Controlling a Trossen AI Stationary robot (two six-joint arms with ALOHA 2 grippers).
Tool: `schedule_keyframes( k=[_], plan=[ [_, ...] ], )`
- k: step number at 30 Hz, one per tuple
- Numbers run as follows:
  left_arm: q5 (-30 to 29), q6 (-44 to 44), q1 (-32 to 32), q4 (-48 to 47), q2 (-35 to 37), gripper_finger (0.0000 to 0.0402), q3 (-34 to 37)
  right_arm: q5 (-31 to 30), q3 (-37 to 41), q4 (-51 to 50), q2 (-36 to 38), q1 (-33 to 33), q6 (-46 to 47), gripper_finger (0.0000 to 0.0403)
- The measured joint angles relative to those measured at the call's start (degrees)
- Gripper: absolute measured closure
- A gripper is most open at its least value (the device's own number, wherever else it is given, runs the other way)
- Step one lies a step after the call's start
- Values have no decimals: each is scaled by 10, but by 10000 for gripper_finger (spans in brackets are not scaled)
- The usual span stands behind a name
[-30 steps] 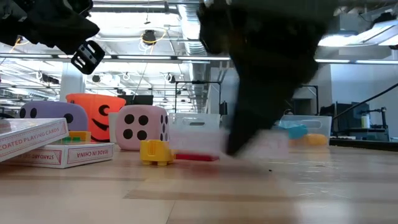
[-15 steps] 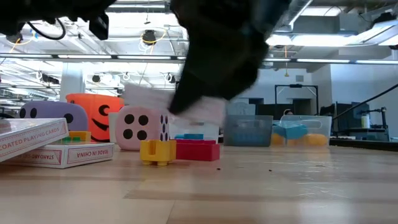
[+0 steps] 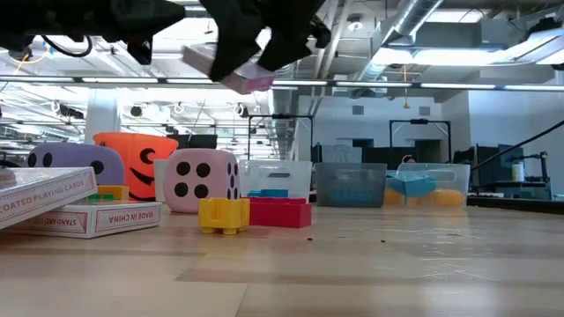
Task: Pick & Place Toys
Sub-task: Put the pink game card into the left transparent bin
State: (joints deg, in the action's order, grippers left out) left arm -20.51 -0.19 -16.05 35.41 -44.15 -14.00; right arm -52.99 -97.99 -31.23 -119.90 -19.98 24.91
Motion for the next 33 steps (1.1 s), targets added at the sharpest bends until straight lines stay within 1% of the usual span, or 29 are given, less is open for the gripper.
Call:
schedule_keyframes(
  k=[2, 5, 10, 14, 18, 20, 24, 29, 33],
  plan=[
    [-17, 2, 0, -13, 10, 402, 0, -15, -2, -30, 0, 9, 15, 102],
    [-48, 28, -2, -48, 43, 402, 0, -10, -2, -98, 0, 20, 62, 102],
    [-118, 45, -19, -96, 133, 402, 0, -11, -2, -216, 0, 30, 180, 102],
    [-128, 44, -33, -133, 201, 402, 0, -40, -2, -241, 0, 33, 220, 102],
    [-128, 27, -39, -156, 239, 402, 0, -72, -2, -235, 0, 34, 221, 102],
    [-129, 16, -39, -155, 245, 402, 0, -81, -2, -234, 0, 39, 219, 102],
    [-130, 13, -39, -148, 247, 402, 0, -91, -1, -230, 4, 59, 184, 102],
    [-130, 12, -39, -149, 246, 402, 0, -90, -1, -189, 17, 115, 119, 102],
    [-130, 12, -39, -163, 246, 402, 0, -85, -2, -109, 20, 174, 25, 102]
  ],
)
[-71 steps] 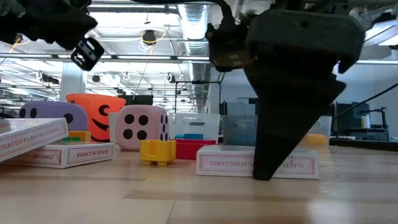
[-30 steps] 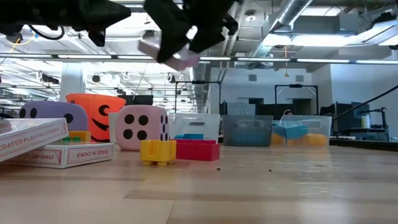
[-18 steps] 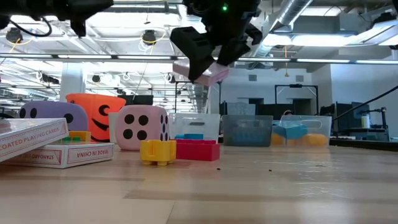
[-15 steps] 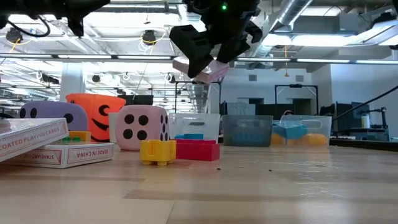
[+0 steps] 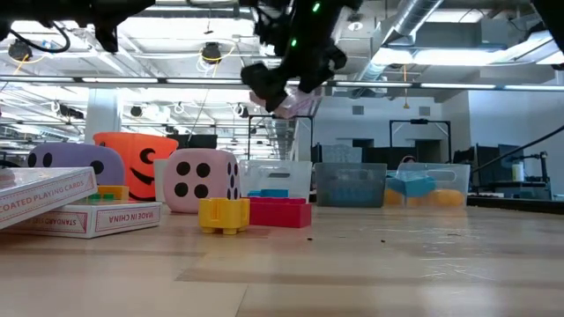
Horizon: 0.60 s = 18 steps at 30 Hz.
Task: Pick & Place Toys
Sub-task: Put the pink game card into the left transparent bin
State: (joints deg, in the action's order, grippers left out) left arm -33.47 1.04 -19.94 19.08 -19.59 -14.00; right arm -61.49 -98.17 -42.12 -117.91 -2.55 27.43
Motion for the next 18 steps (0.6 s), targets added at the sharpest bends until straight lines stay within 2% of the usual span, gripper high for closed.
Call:
schedule_keyframes(
  k=[2, 5, 10, 14, 18],
  plan=[
    [0, 0, 0, -8, 0, 402, 0, 31, 0, 41, -1, 36, -47, 102],
    [0, 0, 0, -12, 0, 402, 0, 123, 0, 103, -2, 98, -92, 102],
    [0, 0, 0, -14, 0, 402, 0, 225, 0, 154, -5, 186, -103, 102],
    [0, 1, 0, -16, 0, 402, 0, 258, 0, 139, -5, 219, -81, 102],
    [1, 1, 0, -16, 0, 402, 0, 316, 0, 140, -5, 225, -79, 102]
  ],
)
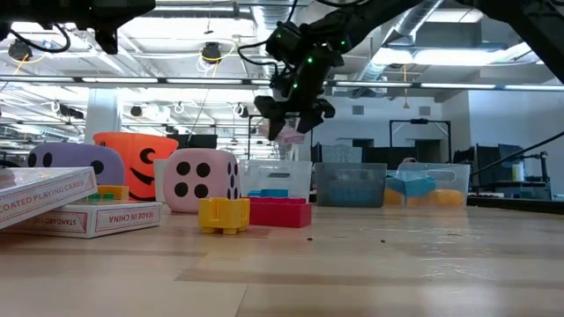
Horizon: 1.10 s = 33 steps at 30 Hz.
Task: Pick & Place Toys
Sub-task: Put the pink game card into the left transparent bin, then put the red game card into the left transparent bin
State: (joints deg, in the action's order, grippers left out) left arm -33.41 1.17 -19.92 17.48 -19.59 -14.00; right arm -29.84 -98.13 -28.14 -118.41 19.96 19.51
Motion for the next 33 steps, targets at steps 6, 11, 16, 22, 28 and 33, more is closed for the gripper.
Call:
schedule_keyframes(
  k=[6, 11, 16, 22, 28, 33],
  plan=[
    [2, 0, 0, 0, 0, 402, 0, -2, 0, -25, 0, -19, 0, 58],
    [2, 0, 0, 0, 0, 402, 0, -2, 0, -62, 0, -20, 24, 34],
    [1, 0, 0, 0, 0, 402, 0, -1, 0, -77, 0, -24, 23, 85],
    [1, 0, 0, 0, 0, 402, 0, 33, 0, -75, 5, -62, -36, 100],
    [-1, 0, 0, -1, 0, 402, 0, 75, -1, -107, 23, -150, -130, 97],
    [-1, 0, 0, -2, 0, 402, 0, 39, 0, -132, 28, -243, -137, 97]
  ],
)
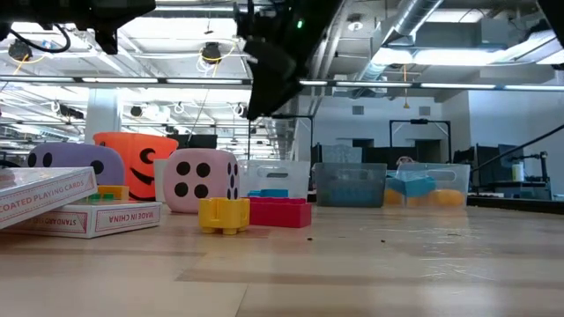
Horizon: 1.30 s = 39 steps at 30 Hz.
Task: Pick & Place Toys
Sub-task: Put the red game card into the left transparent bin
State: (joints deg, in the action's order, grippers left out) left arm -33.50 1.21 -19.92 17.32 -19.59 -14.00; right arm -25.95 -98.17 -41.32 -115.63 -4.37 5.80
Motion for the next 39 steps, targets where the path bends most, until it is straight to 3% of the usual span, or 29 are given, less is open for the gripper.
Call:
schedule_keyframes(
  k=[11, 20, 24, 31, 39],
  plan=[
    [0, 0, 1, 21, 0, 402, 0, -87, 0, 47, 0, -153, 112, 96],
    [4, -20, 1, 63, -39, 402, 0, -114, 1, 282, -63, -190, 2, 96],
    [4, -28, 1, 63, -63, 402, 0, -96, 2, 304, -87, -185, 0, 96],
    [4, -28, 1, 61, -75, 402, 0, -11, 0, 320, -115, -176, 73, 96],
    [3, 17, 1, 45, -74, 402, 0, 8, 1, 315, -162, -177, 102, 96]
  ],
)
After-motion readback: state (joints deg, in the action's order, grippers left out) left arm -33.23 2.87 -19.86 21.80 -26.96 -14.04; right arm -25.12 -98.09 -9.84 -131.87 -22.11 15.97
